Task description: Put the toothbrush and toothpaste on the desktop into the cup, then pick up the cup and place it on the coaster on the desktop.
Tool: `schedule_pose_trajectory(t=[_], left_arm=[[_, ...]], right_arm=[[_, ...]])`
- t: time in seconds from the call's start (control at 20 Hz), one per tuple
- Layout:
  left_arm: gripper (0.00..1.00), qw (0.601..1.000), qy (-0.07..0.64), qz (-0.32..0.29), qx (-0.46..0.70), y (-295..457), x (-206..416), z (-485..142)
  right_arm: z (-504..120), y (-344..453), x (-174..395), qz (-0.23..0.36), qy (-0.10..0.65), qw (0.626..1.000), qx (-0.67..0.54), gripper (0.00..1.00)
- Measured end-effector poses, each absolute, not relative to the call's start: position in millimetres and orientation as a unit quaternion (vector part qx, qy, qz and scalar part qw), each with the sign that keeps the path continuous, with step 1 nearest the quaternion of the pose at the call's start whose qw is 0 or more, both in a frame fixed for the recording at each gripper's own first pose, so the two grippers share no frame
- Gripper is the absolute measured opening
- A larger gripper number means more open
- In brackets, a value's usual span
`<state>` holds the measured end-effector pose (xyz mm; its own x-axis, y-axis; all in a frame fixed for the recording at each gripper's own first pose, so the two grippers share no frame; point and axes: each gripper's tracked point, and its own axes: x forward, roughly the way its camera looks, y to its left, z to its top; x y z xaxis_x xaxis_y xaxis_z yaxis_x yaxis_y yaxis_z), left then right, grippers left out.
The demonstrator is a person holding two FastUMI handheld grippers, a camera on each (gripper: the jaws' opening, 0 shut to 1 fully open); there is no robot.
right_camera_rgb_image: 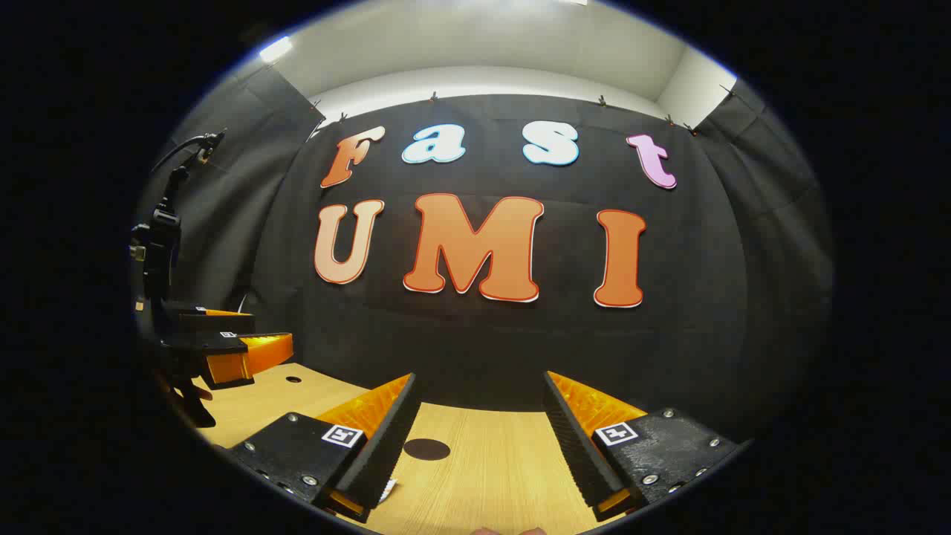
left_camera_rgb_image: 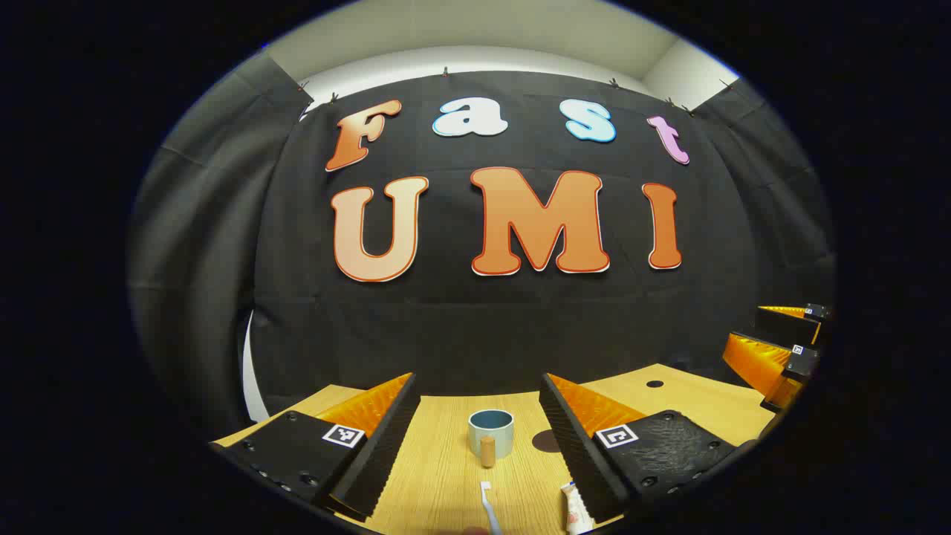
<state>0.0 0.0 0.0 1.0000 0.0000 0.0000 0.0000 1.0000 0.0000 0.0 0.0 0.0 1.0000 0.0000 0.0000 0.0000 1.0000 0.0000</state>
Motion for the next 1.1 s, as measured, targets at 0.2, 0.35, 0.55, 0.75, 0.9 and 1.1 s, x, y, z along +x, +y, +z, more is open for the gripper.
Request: schedule_pose_trajectory(t=[0.2,0.35,0.55,0.75,0.9,1.1], left_arm=[[0.97,1.000,-0.011,0.006,-0.001,2.6,3.7,3.2],[0.97,1.000,-0.011,0.007,-0.001,2.4,3.9,2.5],[0.97,1.000,0.001,0.014,-0.025,7.0,10.8,-6.7],[1.00,0.999,0.008,0.026,-0.026,12.8,12.6,-12.0],[0.98,0.999,0.016,0.028,-0.037,14.7,14.5,-18.3],[0.97,0.999,0.019,0.028,-0.034,13.5,14.5,-19.6]], right_arm=[[1.0,11.3,5.6,0.015,0.004,0.999,0.029,0.98],[1.9,10.5,10.0,0.013,0.004,0.999,0.030,1.00],[-9.4,8.7,9.3,0.007,0.016,1.000,0.018,0.98],[-9.1,11.4,10.0,0.009,0.017,0.999,0.027,0.98],[-14.4,13.3,9.6,0.015,0.027,0.999,0.035,0.98],[-13.4,16.1,8.8,0.018,0.027,0.999,0.039,0.98]])
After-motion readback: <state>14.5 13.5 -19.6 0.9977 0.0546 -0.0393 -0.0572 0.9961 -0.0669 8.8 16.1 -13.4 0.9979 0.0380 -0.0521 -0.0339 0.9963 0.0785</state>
